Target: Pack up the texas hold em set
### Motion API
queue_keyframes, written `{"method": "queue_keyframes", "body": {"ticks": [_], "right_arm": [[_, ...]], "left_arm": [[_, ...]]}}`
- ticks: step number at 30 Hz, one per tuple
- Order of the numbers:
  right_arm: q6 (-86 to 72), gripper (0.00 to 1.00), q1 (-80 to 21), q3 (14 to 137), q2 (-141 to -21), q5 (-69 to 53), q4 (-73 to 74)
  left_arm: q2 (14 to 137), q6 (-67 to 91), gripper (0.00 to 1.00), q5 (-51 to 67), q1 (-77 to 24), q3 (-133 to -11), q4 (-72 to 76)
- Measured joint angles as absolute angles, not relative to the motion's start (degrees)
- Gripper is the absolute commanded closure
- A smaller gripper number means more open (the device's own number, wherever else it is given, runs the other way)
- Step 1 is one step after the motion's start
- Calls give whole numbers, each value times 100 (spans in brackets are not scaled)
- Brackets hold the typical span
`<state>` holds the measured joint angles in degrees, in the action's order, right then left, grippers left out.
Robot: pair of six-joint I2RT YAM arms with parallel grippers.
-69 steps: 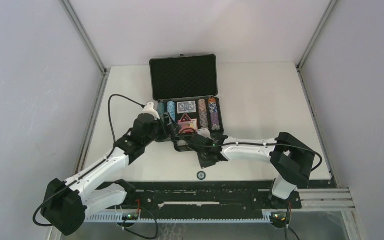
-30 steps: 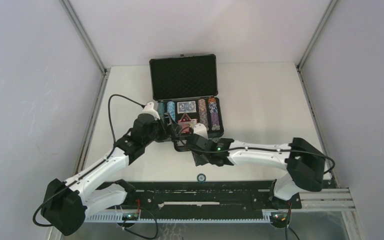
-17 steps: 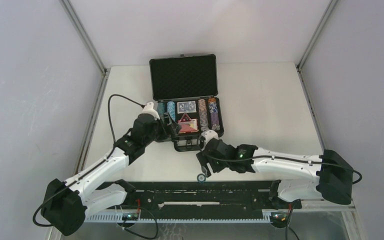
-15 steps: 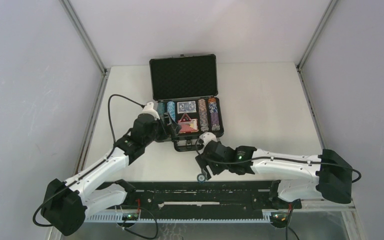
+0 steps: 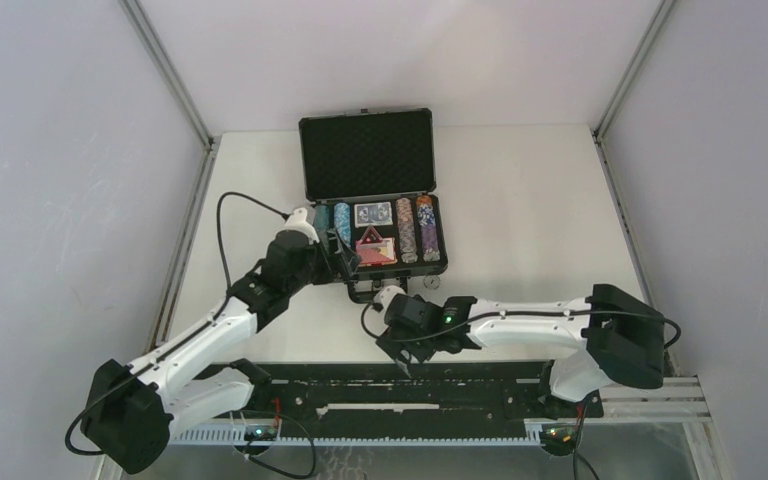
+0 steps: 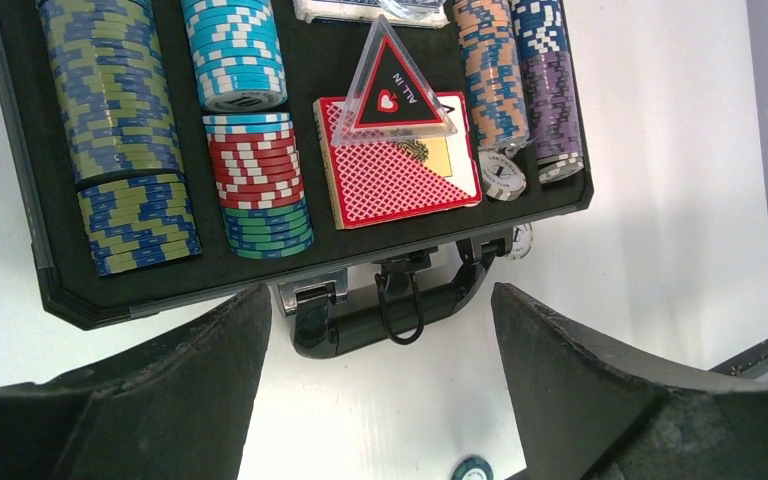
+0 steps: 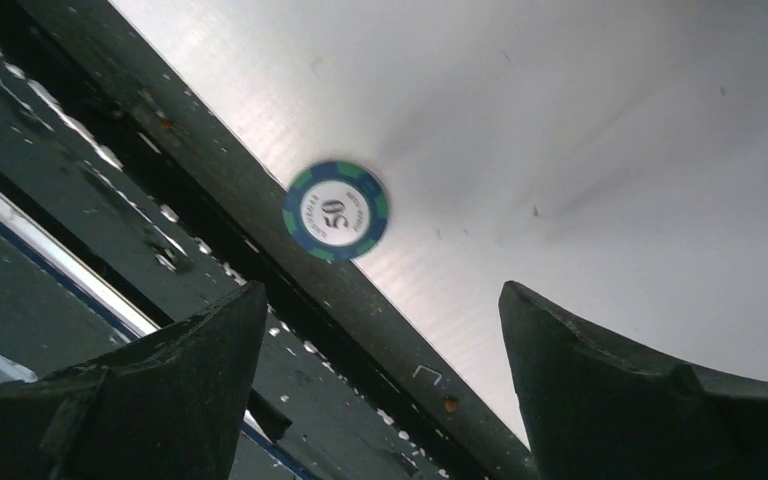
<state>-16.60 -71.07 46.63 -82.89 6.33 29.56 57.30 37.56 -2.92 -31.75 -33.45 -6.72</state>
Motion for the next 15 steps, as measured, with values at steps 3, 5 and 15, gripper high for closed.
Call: {"method": "queue_keyframes", "body": {"ticks": [3,5,15], "right_arm": [[-1507,12,-7146,4958,-8532,580,2967],[-1396,19,-7166,5186,-8737,558,2974],[-1063,20,-7172,5697,-9496,526,3083]], "left_arm": [[5730,3756,14,-292,-3175,-3343,-670],[5730,3756,15,-290,-3177,-3343,-674],[5655,3754,14,-290,-3177,-3343,-676]]}}
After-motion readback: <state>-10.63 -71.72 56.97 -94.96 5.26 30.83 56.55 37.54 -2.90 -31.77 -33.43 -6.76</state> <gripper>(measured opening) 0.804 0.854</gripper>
